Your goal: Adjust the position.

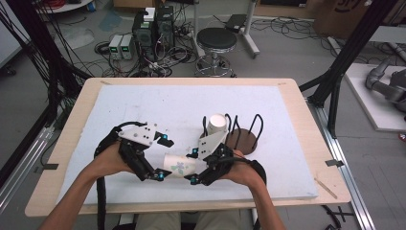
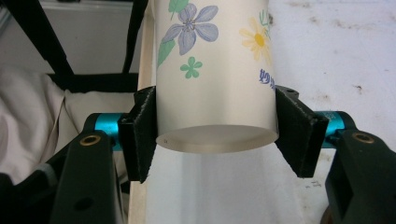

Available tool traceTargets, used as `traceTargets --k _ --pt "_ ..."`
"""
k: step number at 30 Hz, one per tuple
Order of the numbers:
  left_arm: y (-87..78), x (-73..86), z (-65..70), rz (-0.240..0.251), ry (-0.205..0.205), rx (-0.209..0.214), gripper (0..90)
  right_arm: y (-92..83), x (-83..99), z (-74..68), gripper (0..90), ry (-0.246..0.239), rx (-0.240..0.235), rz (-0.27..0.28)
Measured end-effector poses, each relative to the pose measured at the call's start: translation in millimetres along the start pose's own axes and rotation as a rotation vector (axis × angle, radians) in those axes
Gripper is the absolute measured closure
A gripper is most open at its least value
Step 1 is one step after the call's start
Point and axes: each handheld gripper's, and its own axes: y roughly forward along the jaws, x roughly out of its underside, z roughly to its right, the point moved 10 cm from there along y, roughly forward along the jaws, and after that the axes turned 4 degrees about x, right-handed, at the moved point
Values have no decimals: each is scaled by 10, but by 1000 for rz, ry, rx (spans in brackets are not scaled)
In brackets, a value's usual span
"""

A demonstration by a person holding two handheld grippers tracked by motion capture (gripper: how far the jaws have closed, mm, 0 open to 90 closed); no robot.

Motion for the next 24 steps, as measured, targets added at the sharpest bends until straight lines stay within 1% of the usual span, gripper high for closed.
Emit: traceTargets --k 2,3,5,6,7,10,14,16,17,19,20,24 --pt "-25 5 1 35 2 -4 103 -13 11 -4 373 11 3 21" --pt "-44 8 4 64 3 -7 103 -18 15 -5 372 16 5 31" --pt "-71 16 5 98 6 -18 103 -34 26 -8 372 29 5 67" --pt "-93 18 8 125 8 -22 103 -46 32 -15 372 42 2 84" --pt "-112 14 15 162 8 -26 103 -57 42 -13 372 55 3 102" --pt "-138 19 32 220 13 -31 103 -80 63 -23 372 78 0 139" --pt "-137 47 48 264 22 -32 103 -104 92 -26 372 95 15 190" --pt "-136 61 53 286 23 -34 103 -125 95 -25 372 107 22 236" --pt "-134 73 53 296 20 -37 103 -132 97 -23 372 110 22 250" --pt "-126 98 49 303 19 -40 103 -144 111 -40 371 124 13 275" --pt "-121 113 47 308 17 -42 103 -148 120 -38 371 124 18 287" --pt "-85 175 52 334 4 -38 103 -156 149 -51 371 142 13 342"
